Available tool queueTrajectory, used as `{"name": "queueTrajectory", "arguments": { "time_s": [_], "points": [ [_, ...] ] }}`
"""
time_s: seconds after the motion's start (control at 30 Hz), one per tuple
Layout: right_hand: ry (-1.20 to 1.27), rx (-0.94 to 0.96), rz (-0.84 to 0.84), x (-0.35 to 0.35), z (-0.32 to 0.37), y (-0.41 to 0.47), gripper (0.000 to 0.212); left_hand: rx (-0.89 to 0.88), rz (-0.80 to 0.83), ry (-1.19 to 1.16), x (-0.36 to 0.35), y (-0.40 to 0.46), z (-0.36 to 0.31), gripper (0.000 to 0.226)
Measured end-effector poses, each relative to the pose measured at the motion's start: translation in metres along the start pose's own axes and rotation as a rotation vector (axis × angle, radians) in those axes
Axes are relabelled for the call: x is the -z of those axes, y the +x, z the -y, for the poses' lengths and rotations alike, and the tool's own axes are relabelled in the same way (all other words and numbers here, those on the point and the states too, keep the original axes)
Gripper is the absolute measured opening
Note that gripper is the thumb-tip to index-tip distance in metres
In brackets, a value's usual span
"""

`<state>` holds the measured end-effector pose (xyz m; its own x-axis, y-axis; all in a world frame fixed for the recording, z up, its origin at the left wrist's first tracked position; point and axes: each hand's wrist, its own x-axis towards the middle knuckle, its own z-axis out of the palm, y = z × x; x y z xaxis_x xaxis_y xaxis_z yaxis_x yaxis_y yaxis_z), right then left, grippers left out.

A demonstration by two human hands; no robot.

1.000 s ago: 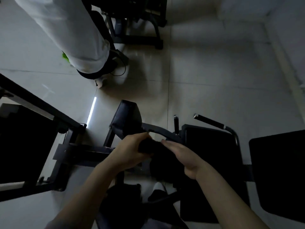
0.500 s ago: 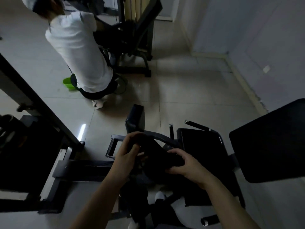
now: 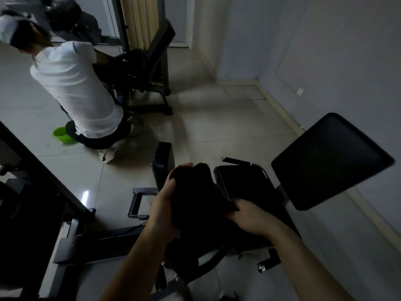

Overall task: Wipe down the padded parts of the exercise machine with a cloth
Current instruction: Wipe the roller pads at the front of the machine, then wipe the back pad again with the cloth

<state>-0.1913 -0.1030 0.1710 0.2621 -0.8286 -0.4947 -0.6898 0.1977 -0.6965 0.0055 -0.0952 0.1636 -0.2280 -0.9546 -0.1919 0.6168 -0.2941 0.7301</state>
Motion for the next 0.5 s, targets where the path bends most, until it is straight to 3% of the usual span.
{"name": "queueTrajectory", "arguments": {
  "time_s": [0.07,0.17,0.23,0.37,0.5],
  "points": [
    [0.034,0.071,0.009,0.005,0.002,-0.008,0.035,0.017,0.020,-0.020,-0.004,0.002,0.000,0.044],
    [0.224,0.210,0.030,0.016,0.000,-0.017,0.078,0.077,0.152,0.053,-0.013,0.000,-0.001,0.048],
    [0.307,0.289,0.024,0.025,-0.001,-0.022,0.092,0.098,0.214,0.186,-0.026,-0.001,-0.001,0.034],
    [0.368,0.356,0.057,0.045,-0.005,-0.030,0.078,0.024,0.259,0.375,-0.055,0.006,-0.011,0.034],
    [0.398,0.433,0.089,0.073,-0.018,-0.041,0.079,0.028,0.345,0.462,-0.073,0.010,-0.016,0.033]
  ]
}}
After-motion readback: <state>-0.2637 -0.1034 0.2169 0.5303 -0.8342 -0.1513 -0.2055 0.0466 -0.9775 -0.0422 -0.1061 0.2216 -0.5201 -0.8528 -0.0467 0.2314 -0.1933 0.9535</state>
